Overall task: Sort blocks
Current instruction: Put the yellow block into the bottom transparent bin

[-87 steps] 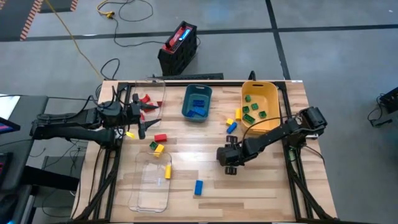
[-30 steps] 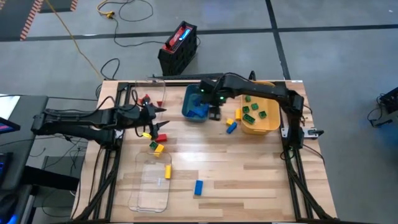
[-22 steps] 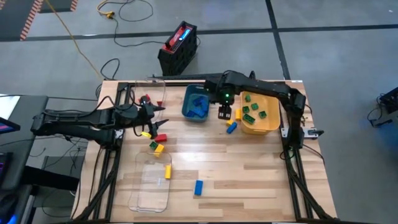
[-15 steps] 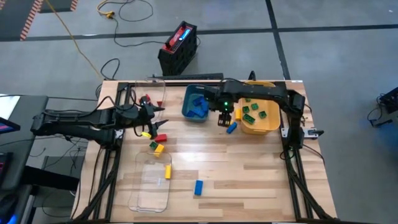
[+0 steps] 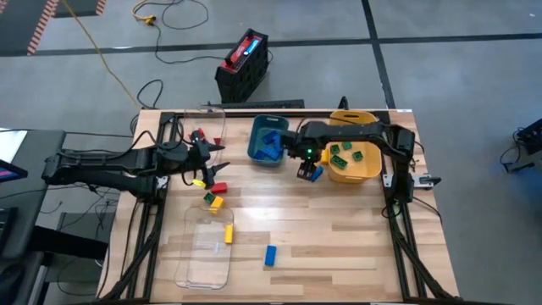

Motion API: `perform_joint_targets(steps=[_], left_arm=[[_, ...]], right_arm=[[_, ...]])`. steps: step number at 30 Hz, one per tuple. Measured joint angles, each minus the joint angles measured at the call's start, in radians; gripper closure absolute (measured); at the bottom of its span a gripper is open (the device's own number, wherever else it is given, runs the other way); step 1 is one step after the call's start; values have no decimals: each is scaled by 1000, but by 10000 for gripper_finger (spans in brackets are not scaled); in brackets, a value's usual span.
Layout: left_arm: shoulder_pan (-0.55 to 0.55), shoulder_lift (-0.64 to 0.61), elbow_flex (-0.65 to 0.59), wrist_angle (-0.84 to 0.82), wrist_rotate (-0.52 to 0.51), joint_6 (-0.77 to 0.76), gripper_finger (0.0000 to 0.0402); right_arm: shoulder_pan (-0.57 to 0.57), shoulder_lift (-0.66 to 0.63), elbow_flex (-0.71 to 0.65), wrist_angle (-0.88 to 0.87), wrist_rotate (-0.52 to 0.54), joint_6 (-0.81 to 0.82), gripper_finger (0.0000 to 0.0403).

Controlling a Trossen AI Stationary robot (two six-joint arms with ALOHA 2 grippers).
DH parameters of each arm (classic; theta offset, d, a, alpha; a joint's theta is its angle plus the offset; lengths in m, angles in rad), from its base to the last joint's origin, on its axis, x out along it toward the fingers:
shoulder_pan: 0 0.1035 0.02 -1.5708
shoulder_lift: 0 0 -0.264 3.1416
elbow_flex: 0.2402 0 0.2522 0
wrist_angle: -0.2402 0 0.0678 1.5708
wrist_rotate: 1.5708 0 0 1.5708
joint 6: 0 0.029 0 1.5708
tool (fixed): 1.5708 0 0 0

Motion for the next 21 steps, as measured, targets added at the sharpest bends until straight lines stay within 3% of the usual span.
perform_joint_targets(steps=[17, 21], left_arm=[[0, 0, 0, 4, 1, 38, 153], [0, 0, 0, 16, 1, 46, 153]], right_arm=[[3, 0, -122, 145, 24, 1, 172], [2, 0, -130, 177, 24, -26, 202]])
